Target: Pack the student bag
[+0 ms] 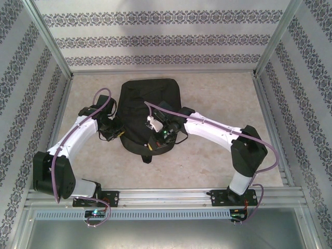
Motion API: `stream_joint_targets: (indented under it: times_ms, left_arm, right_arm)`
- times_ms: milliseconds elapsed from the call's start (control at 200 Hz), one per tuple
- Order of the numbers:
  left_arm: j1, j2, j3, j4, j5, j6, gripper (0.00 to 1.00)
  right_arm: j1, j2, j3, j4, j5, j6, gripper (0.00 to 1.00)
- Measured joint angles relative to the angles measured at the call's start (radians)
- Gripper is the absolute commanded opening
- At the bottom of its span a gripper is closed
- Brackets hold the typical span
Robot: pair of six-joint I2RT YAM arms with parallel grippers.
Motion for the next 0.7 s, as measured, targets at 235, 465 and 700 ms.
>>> stream_joint_targets:
  times_ms: [235,465,700]
  left_arm:
    - [0.0,0.0,0.0,-0.003,0.018,0.004,0.0]
    - [0.005,0.003,0.042,-0.032,0.011,0.008,0.0]
    - [0.092,0.136,0.243,-0.063,-0.06,0.053,0.05]
  right_arm:
    - [-0.079,-0.077,-0.071,-0.022,0.053,-0.021,0.0]
    - [-0.051,-0.098,-0.055,-0.039,0.068,-0.03,0.0]
    - [0.015,0.07,0.198,-0.042,0.066,-0.005,0.0]
